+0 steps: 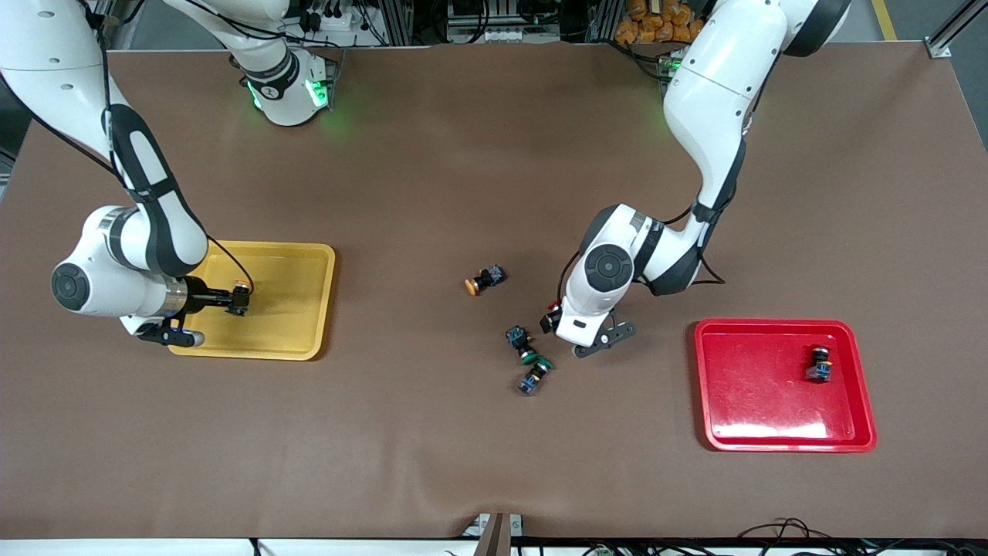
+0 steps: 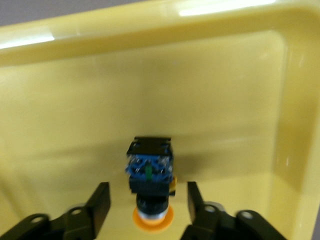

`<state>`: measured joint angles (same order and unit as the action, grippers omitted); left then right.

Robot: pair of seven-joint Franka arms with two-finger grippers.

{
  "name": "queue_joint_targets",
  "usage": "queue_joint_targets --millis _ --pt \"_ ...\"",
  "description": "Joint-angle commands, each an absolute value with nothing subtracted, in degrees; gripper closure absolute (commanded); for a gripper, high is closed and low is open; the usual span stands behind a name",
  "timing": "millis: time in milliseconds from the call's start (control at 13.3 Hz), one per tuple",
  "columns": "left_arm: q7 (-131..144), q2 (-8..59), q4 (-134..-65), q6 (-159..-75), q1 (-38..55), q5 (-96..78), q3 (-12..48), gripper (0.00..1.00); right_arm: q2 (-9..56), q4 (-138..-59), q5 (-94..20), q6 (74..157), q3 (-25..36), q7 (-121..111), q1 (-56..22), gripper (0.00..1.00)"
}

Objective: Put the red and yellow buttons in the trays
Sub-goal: 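Grasp another red button with the left gripper while the right gripper lowers orange button, then carry the red button toward the red tray while the right gripper reaches buttons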

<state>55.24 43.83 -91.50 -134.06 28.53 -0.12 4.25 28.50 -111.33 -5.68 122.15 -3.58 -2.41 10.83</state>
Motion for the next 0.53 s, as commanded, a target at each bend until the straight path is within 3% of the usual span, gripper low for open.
queue_joint_targets --millis 0,150,451 --pt "56.4 44.4 -90.1 -133.5 28.9 -1.1 4.0 0.21 26.9 -105.3 -5.4 111.9 -4.9 0.1 12.0 0.0" --pt "56.6 44.6 -89.3 -133.5 28.9 -1.1 4.0 0.53 26.7 -102.9 -5.7 108.0 -5.2 4.8 10.7 0.0" --pt "58.0 45.4 -87.6 -133.4 28.9 -1.0 3.9 1.0 26.5 -98.0 -10.2 100.8 -5.6 16.8 5.7 0.0"
